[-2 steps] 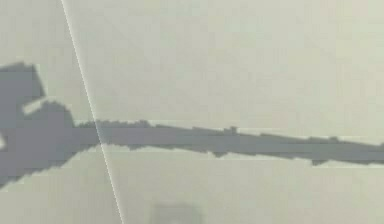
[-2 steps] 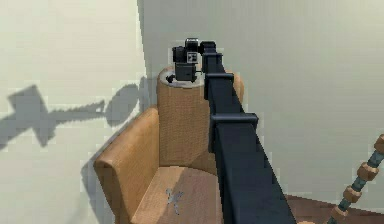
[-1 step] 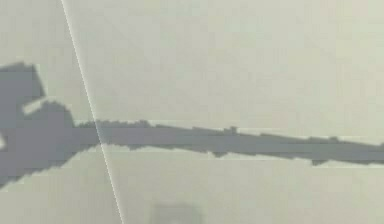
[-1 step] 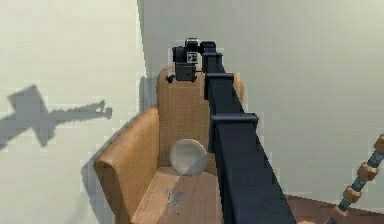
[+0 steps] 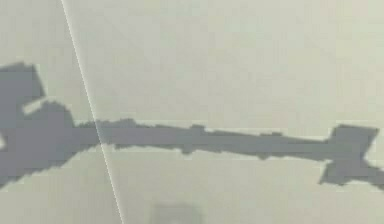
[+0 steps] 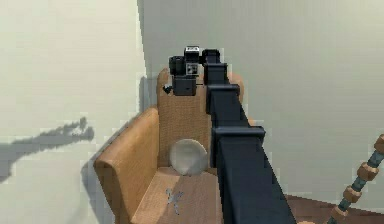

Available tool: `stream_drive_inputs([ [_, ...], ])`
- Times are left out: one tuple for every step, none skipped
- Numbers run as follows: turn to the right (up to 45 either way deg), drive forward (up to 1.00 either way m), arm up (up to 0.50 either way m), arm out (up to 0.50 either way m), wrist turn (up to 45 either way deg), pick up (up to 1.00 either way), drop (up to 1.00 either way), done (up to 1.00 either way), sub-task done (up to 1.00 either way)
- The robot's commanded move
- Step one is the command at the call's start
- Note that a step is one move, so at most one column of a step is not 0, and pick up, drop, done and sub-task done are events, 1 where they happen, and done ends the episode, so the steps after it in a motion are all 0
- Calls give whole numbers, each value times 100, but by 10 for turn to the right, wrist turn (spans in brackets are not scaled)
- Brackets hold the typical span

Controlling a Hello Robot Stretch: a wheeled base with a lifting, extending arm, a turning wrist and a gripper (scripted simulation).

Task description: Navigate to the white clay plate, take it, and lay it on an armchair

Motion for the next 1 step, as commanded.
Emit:
stream_drive_inputs([
  [0,0,0,0,0,0,0,100,0],
])
